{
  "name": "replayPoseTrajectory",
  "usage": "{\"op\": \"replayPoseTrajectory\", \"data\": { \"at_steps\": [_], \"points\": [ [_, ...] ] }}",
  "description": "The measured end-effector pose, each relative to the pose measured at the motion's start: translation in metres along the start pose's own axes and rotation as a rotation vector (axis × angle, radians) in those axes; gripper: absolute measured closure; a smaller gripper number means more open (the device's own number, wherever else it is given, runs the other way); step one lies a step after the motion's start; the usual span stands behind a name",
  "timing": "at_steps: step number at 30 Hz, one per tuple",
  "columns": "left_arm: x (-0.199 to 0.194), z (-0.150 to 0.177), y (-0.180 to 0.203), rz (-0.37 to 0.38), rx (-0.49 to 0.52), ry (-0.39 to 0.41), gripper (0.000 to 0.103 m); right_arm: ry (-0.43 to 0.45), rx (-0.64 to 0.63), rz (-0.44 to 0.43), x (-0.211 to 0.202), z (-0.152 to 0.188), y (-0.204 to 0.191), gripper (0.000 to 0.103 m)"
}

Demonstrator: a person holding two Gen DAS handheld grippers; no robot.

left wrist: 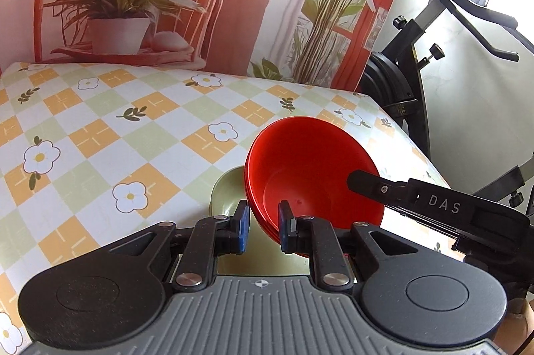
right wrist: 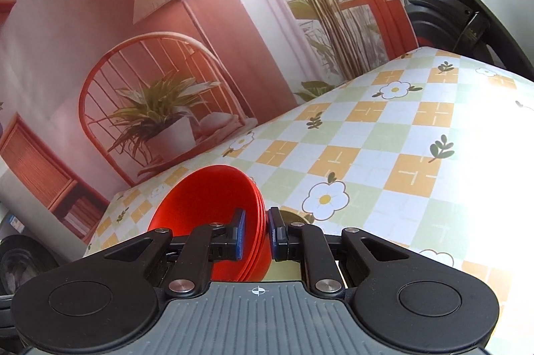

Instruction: Organize plates and bowls

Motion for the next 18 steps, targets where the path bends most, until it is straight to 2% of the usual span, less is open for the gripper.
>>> {"op": "replayPoseTrajectory", "data": {
  "at_steps": [18],
  "points": [
    [0.000, 0.028, -0.012, -0.012, -0.017, -0.051, 0.083, -0.085, -0.004, 0.013, 0.008, 0.030, 0.000, 0.088]
  ]
}}
Point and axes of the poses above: each gripper's, at about its wrist camera, not at the fingertips, and x roughly the way its jaws point, y to its right, z to its underside, the point moved 8 cm from there along x, roughly the way its jaws point, and after that the axes turned 7 degrees about -x, right-handed, at the moved point
